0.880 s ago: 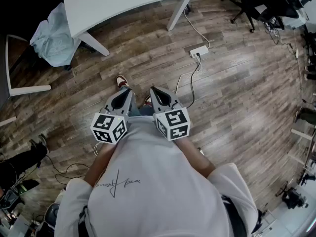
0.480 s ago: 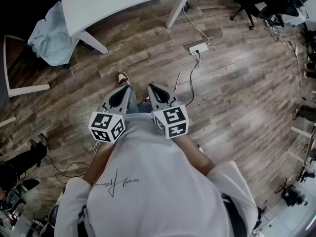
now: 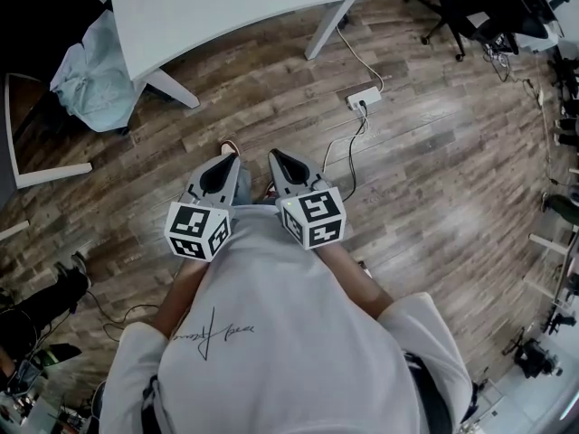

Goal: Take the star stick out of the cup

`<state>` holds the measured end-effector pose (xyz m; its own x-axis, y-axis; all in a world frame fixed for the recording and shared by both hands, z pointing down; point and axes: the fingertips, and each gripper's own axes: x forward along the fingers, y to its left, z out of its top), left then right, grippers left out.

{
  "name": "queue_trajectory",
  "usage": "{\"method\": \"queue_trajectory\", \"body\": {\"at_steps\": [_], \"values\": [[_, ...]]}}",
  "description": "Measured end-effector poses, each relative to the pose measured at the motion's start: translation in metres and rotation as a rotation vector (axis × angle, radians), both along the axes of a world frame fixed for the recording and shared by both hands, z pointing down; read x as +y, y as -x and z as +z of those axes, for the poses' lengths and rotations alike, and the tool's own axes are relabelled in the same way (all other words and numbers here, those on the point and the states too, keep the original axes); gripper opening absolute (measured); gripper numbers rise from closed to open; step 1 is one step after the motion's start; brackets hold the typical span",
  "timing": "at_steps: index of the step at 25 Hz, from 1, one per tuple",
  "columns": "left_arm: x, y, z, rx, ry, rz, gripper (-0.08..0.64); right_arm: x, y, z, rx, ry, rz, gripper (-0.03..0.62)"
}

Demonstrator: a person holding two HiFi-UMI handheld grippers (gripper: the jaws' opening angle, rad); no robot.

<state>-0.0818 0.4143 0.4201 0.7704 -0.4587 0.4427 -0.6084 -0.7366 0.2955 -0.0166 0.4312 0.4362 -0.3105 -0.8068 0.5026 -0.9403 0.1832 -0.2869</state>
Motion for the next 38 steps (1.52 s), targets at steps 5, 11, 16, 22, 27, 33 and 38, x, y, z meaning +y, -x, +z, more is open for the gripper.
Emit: {"method": "queue_trajectory", "body": {"at_steps": [5,11,16,22,27,33,38], "values": [[-0.034,0.007,-0.005,-0.007,-0.011,0.004,0.008,-0.038,0.007,-0.003,0.005,-0.009,-0.004,0.009],[-0.083,0.018,-0.014,-0.005,-0.032,-0.002,0.008,-0.088,0.018,-0.004,0.015,0.004,-0.015,0.010],[-0.118,0.030,-0.021,0.010,-0.039,-0.005,0.008,-0.121,0.028,-0.009,0.041,0.010,-0.013,0.009],[-0.153,0.047,-0.027,0.037,-0.050,-0.012,0.008,-0.155,0.043,-0.015,0.076,0.012,-0.011,0.010],[-0.177,0.070,-0.025,0.059,-0.043,-0.047,0.008,-0.176,0.059,-0.017,0.082,0.009,-0.020,0.011],[-0.185,0.080,-0.023,0.079,-0.023,-0.053,0.008,-0.191,0.056,-0.026,0.088,0.001,-0.012,0.009],[-0.191,0.085,-0.020,0.069,-0.018,-0.047,0.008,-0.204,0.040,-0.033,0.097,-0.002,0.018,0.009]]}}
